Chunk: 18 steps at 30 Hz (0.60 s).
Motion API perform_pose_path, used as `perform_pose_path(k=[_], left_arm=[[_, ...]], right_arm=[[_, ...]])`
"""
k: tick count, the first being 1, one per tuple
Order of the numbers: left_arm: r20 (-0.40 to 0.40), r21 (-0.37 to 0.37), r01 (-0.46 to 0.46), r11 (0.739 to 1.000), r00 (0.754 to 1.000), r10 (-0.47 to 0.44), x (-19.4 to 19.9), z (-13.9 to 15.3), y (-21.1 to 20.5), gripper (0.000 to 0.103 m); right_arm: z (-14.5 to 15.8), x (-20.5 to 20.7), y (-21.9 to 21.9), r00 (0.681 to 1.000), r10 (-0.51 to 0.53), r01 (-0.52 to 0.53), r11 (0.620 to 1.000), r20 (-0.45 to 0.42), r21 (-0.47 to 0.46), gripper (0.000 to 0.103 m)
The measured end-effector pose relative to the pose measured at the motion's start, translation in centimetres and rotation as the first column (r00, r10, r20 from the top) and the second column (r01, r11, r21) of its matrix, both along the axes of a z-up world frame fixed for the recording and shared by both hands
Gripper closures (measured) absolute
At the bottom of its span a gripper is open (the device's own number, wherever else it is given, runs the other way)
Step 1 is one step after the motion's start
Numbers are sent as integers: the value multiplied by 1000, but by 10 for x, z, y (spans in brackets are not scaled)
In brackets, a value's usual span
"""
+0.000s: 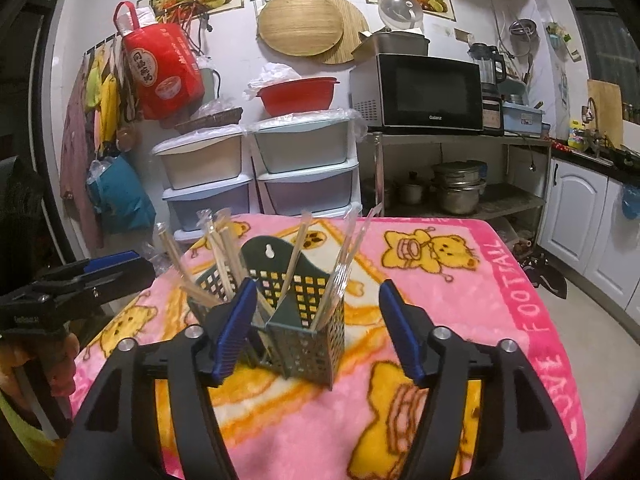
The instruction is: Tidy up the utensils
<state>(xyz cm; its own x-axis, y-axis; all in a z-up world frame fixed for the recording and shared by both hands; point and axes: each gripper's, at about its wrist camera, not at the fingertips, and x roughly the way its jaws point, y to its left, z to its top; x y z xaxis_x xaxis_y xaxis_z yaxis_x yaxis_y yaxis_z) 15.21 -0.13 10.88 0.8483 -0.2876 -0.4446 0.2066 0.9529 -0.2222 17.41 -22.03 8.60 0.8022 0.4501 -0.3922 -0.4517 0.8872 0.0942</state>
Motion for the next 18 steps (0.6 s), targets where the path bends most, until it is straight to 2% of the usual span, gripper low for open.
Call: perform_pose_path(k=[10,18], left_arm=[[-27,6,-25,1000,999,25,-15,-14,6,11],[-74,7,-46,999,996,46,-24,-39,8,11]], right_arm=[[-18,-24,0,1000,16,-17,1000,-24,-20,31],[-34,-34,4,998,28,-30,999,-56,-32,25]])
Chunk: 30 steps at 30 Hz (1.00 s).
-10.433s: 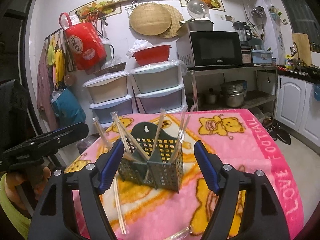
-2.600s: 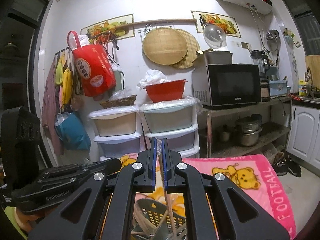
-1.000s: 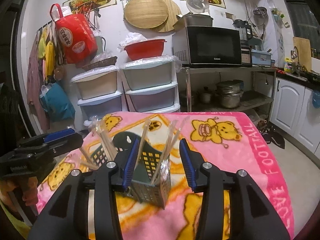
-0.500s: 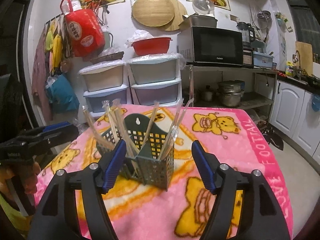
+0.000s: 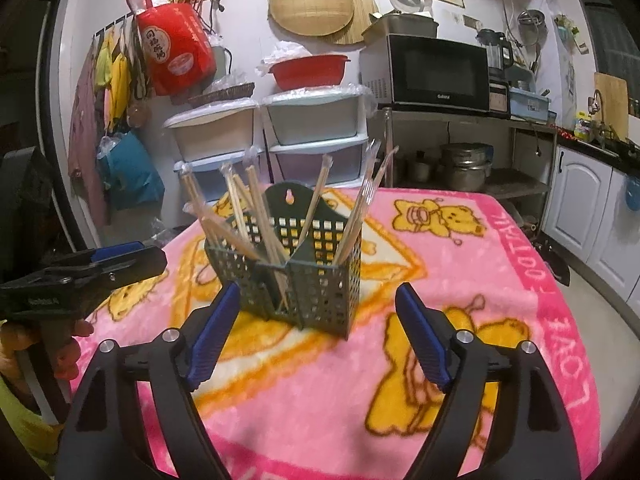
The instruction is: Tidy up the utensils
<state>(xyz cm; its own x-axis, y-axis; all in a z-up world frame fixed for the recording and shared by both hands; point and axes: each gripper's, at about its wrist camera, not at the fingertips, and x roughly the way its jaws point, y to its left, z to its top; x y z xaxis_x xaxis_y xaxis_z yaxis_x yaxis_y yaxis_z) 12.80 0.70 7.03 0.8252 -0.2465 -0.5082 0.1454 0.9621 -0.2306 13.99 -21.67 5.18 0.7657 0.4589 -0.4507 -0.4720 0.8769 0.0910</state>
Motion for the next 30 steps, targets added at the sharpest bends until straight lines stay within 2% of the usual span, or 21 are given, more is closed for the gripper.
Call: perform_pose_path(k=[7,17,30], left_arm=[[-1,17,-34,999,999,34,-10,-17,4,11],[4,38,-59,998,998,59,-21,-37,3,11],[51,66,-82,994,996,79,-34,-49,0,11]], right_arm=[[-18,-6,2,1000,5,-5,1000,-24,-8,19],[-36,-17,-5,1000,-20,21,999,-19,35,8],[-51,-27,-15,997,-70,70,997,24,23,7]])
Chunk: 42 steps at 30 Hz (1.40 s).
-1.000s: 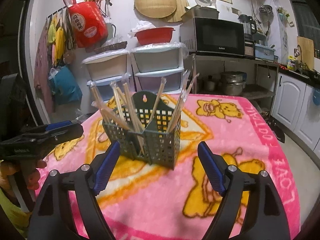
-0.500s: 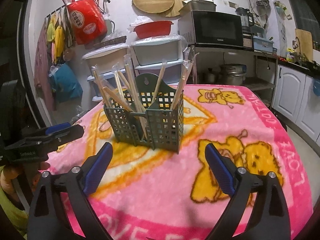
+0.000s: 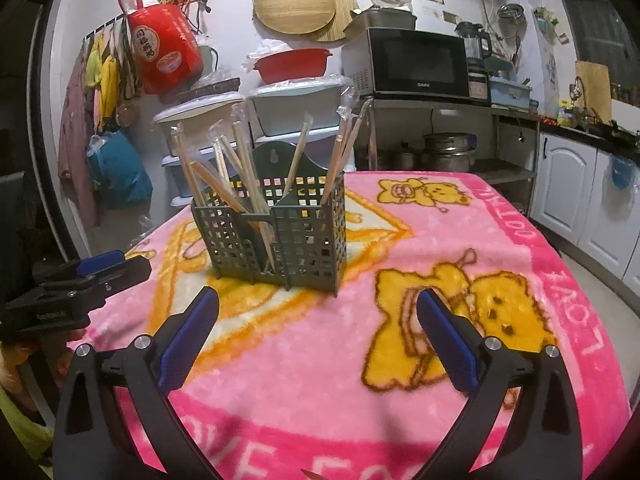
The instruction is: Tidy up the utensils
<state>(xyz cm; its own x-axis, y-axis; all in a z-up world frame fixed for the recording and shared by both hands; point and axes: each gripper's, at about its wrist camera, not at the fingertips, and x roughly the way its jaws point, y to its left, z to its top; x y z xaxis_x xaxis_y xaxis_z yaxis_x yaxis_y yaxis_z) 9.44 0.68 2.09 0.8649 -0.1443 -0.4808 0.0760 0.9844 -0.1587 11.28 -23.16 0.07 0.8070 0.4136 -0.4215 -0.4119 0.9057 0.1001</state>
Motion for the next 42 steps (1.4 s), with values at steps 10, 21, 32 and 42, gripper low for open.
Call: perform_pose_path(k=[10,21,32,42], left_arm=[[51,24,-31,999,998,30,-8,-4,-4,11],[141,-1,-35,999,989,34,-19,-7,-1,11],[138,16,-52,999,989,49,-18,-11,-3,11],[129,14,-67,998,990,65,-17,-13,-2,11]], right_arm=[[-6,-15,2,997,-9,8,1000,82,10,7],[-11,-24,2,987,-50,48,999,155,18,7],[-13,-22,0,986,-64,59,998,153,36,7],[-14,-22,1,986,-63,58,998,153,35,7]])
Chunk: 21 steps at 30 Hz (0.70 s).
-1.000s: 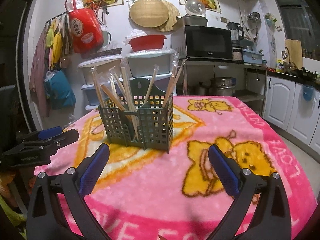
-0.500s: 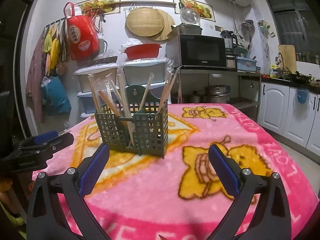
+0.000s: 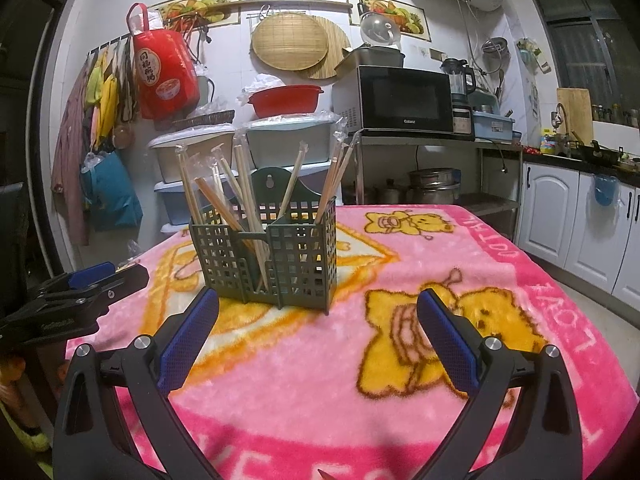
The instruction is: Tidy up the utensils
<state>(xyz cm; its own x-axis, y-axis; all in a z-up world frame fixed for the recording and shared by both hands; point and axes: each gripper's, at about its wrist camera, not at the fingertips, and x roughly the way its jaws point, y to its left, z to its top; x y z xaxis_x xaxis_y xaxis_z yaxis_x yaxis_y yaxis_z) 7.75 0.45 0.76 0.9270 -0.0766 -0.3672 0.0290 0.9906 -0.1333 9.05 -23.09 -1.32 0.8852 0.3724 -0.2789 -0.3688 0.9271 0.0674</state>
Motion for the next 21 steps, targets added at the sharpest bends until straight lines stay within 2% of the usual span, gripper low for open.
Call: perform_pose_path(k=[21], left_arm=[[1,0,1,1000,1000,-1,0,0,-1,11]], right_arm=[[1,0,0,1000,0,0,1000,1,0,7]])
